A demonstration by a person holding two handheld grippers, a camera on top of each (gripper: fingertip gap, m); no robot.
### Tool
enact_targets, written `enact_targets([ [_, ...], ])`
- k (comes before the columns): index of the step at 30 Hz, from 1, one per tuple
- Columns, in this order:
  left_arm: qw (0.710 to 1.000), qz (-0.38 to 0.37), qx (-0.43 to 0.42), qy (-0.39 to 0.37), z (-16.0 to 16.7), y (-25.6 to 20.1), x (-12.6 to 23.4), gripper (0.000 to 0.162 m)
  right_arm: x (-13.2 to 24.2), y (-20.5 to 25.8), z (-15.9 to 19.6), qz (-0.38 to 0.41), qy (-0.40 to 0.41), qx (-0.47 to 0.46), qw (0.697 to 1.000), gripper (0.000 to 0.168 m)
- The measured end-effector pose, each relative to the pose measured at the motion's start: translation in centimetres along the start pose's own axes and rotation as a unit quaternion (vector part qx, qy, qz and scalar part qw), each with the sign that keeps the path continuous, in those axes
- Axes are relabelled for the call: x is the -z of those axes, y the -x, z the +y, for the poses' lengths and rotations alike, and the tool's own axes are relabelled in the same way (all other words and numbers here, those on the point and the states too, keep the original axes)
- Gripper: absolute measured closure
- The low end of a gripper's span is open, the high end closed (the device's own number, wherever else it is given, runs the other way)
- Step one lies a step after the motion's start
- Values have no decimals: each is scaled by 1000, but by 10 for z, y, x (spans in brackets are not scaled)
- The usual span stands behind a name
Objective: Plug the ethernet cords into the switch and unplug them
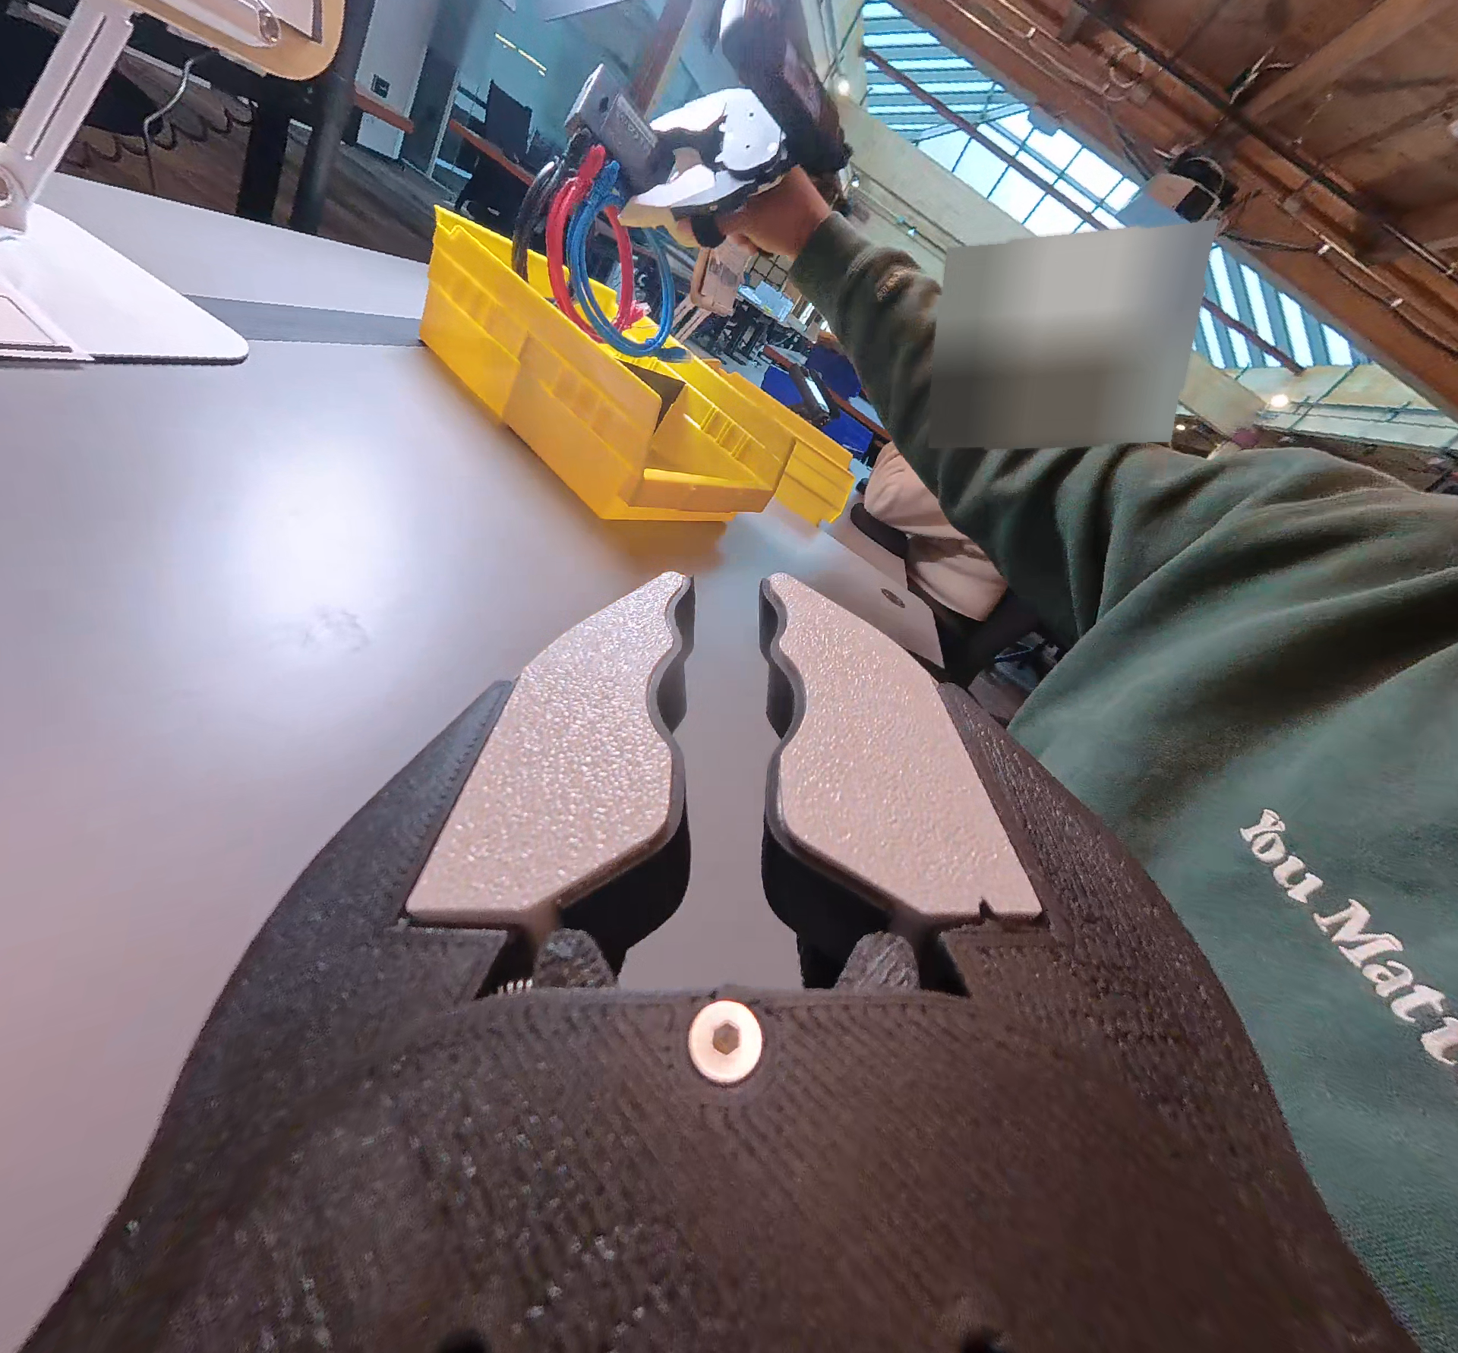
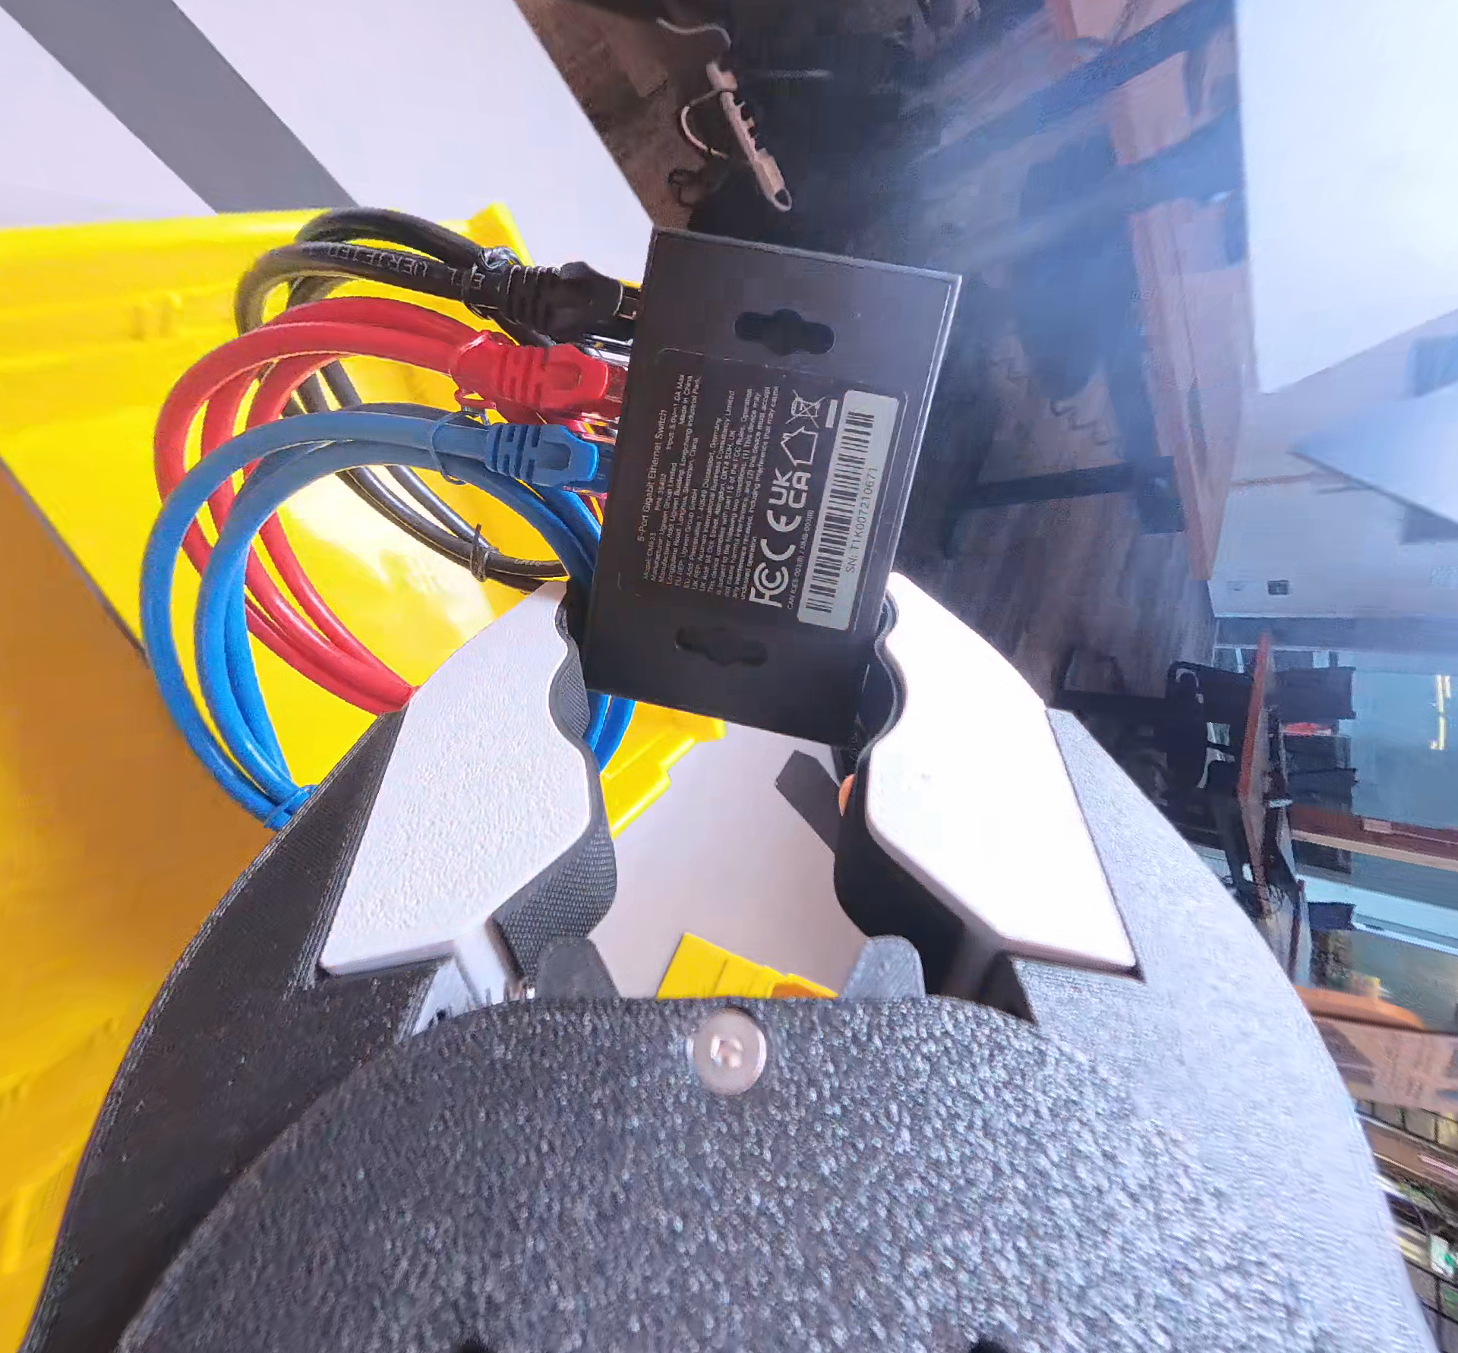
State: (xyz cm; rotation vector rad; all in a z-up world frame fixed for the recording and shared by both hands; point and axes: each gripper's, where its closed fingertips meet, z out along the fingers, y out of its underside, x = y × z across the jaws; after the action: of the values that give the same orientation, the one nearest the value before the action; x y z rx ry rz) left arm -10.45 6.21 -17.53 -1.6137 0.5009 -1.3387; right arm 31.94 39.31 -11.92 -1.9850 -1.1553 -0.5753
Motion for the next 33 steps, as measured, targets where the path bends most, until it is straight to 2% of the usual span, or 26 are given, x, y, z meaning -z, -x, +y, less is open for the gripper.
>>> enact_targets([
  [1, 1000, -4, 0, 3, 2, 3, 0, 147, -9, 4, 4, 1, 2, 2, 1000, 99],
  [5, 1000, -12, 12, 13, 8, 13, -2, 147, -22, 2, 11, 6, -15, -13, 1000, 99],
  [13, 999, -17, 29, 32, 20, 23, -7, 147, -24, -1, 11, 20, -37, -6, 999, 99],
  [24, 996, -61, -42, 45, 19, 29, -3, 147, -40, 29, 16, -19, -16, 35, 999, 99],
  [33, 994, -70, -54, 61, 25, 32, -3, 147, -61, 59, 19, -107, -16, 38, 993, 101],
])
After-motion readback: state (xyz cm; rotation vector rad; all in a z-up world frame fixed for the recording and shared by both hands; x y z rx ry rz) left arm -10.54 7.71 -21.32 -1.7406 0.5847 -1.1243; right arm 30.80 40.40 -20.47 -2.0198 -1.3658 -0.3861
